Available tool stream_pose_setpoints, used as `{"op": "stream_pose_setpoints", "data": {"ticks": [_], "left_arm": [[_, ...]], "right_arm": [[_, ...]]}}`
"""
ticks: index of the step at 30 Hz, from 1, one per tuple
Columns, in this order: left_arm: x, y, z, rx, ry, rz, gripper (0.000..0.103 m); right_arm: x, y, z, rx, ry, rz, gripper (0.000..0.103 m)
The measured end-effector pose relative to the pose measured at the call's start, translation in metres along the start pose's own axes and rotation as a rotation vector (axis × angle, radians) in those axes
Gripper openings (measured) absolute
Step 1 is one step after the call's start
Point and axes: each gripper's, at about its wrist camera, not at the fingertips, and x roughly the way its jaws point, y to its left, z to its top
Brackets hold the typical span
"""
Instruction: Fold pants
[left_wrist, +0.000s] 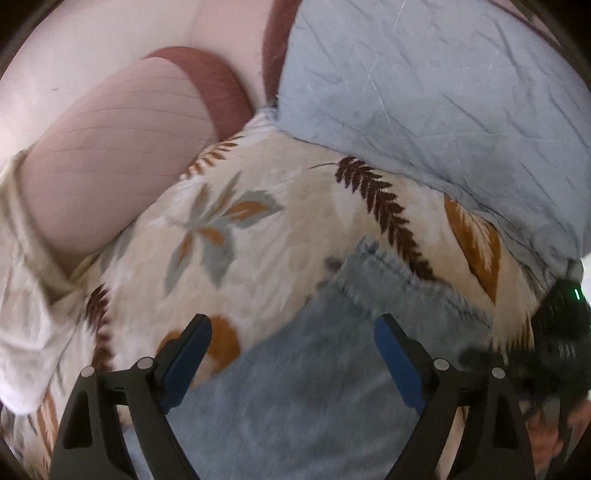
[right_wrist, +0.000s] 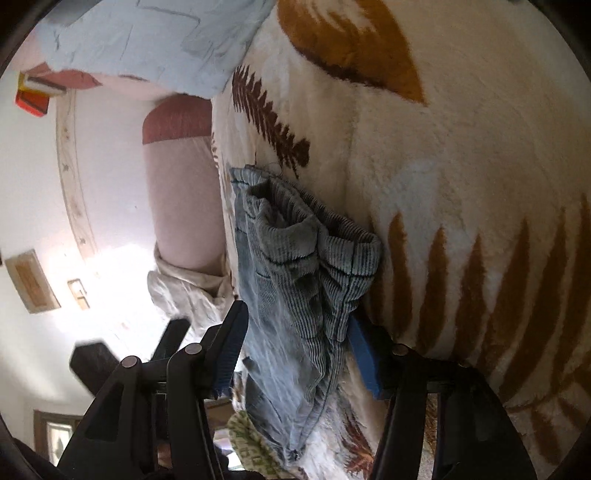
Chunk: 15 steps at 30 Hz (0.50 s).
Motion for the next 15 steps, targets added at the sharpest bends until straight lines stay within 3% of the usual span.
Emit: {"op": "stream_pose_setpoints", "data": {"ticks": [9, 15], "left_arm": [[0.068, -0.009, 0.043, -0.028, 0.114, -0.242, 0.091], [0.085, -0.021, 0.048, 0.069, 0.170, -0.342, 0.090]], "right_arm": [[-0.005, -0.007, 0.002, -0.011, 0.001, 0.007, 0.038], [-0.007, -0.009, 0.002, -0.015, 0.017, -0.003, 0.030]]}}
